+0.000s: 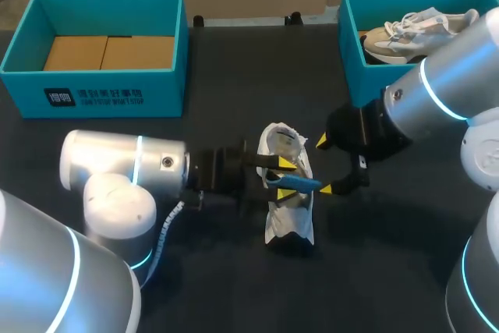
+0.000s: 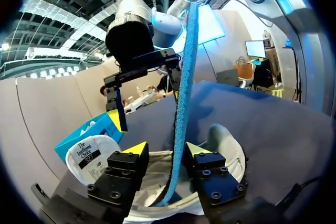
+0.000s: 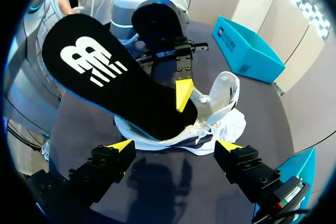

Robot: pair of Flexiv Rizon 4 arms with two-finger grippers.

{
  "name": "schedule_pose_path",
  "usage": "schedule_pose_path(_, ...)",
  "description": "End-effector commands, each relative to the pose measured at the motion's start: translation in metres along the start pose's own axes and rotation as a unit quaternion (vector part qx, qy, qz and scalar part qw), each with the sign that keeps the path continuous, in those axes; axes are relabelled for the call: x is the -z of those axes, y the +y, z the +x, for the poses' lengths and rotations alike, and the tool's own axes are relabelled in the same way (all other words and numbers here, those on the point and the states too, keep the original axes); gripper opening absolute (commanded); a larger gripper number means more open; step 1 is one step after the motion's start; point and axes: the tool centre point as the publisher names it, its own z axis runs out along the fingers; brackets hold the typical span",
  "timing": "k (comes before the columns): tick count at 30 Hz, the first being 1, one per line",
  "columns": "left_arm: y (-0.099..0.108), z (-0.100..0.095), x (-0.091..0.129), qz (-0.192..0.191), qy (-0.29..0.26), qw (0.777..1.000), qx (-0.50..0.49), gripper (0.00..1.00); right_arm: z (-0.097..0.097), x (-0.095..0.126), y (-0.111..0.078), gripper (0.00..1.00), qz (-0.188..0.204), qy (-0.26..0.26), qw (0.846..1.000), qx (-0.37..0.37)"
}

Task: Take the shoe out of the shoebox, open the shoe tongue, remove and reinsert the insole, then place the shoe into the shoebox

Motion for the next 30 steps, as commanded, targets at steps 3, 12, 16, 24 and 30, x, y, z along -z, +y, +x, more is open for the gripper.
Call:
schedule_pose_path(3, -0.009, 0.006, 0.012, -0.005, 0.0, 1.0, -0.001, 0.42, 0.001, -0.001, 0.0, 1.0, 0.0, -0.001, 1.0, 0.0)
schedule_pose_path(12, -0.016, 0.013, 0.014, -0.007, 0.001, 1.0, -0.003, 0.34, 0.001, -0.001, 0.0, 1.0, 0.0, -0.001, 1.0, 0.0)
schedule_pose_path(16, -0.015, 0.018, 0.014, -0.013, 0.006, 1.0, -0.003, 0.09, 0.001, -0.001, 0.0, 1.0, 0.0, -0.001, 1.0, 0.0)
schedule_pose_path(24, -0.009, 0.021, 0.012, -0.032, 0.015, 0.999, 0.007, 0.0, 0.001, -0.001, 0.0, 1.0, 0.0, -0.001, 1.0, 0.0)
schedule_pose_path(30, -0.002, 0.021, 0.009, -0.046, 0.025, 0.999, 0.007, 0.0, 0.001, -0.001, 0.0, 1.0, 0.0, -0.001, 1.0, 0.0)
